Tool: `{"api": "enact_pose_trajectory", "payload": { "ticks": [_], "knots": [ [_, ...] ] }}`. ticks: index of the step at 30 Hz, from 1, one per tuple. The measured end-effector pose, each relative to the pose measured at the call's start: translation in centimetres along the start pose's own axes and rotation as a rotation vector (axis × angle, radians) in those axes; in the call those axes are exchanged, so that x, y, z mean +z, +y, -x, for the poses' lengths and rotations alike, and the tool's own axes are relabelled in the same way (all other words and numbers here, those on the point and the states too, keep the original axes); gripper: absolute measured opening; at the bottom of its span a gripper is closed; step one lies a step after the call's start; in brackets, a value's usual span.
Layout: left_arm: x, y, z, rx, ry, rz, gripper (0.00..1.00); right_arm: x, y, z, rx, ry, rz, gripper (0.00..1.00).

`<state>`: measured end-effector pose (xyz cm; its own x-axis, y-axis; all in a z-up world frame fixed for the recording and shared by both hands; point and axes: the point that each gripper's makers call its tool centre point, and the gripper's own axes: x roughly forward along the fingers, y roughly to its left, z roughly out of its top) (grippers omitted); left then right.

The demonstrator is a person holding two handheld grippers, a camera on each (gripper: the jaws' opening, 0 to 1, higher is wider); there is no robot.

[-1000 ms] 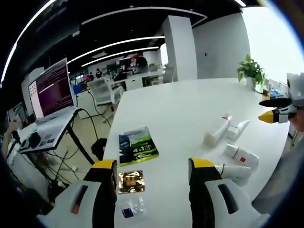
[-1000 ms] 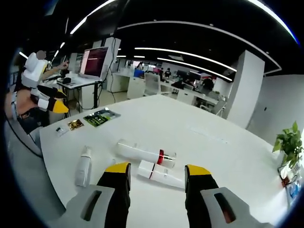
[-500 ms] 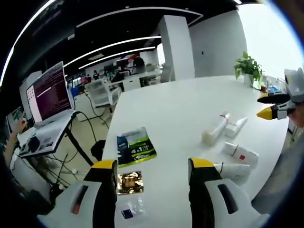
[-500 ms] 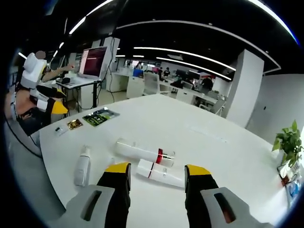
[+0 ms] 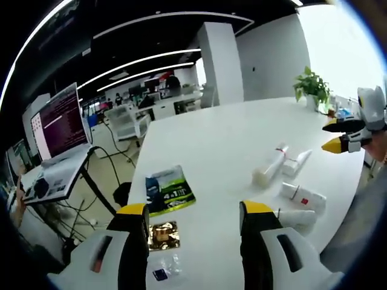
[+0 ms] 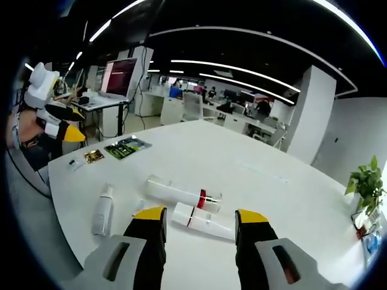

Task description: Arrange the skincare products in the storage area until every visible bottle or jar stands upright without overlapping.

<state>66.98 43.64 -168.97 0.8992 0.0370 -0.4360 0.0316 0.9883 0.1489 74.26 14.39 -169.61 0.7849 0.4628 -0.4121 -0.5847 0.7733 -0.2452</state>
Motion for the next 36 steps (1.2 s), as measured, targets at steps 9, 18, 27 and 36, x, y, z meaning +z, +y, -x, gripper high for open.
{"api": "enact_pose_trajectory", "payload": {
  "ticks": [9,18,27,36],
  "knots": [
    [0.04,0.07,0.07,-0.001,0.003,-0.019,0.55,-0.09,-0.19,0.11,-0.011,0.001,0.001,0.42],
    [0.33,0.17,0.28,0.005,-0.012,-0.025,0.55,-0.64,-0.36,-0.07,-0.019,0.026,0.007,0.42],
    [0.26,-0.15,0.29,-0.001,-0.005,-0.035,0.55,-0.38,-0.72,0.05,-0.030,0.015,0.001,0.42],
    [0.28,-0.34,0.36,-0.013,0.001,-0.009,0.55,0.07,-0.62,0.25,-0.028,-0.002,0.009,0.42]
  ]
}}
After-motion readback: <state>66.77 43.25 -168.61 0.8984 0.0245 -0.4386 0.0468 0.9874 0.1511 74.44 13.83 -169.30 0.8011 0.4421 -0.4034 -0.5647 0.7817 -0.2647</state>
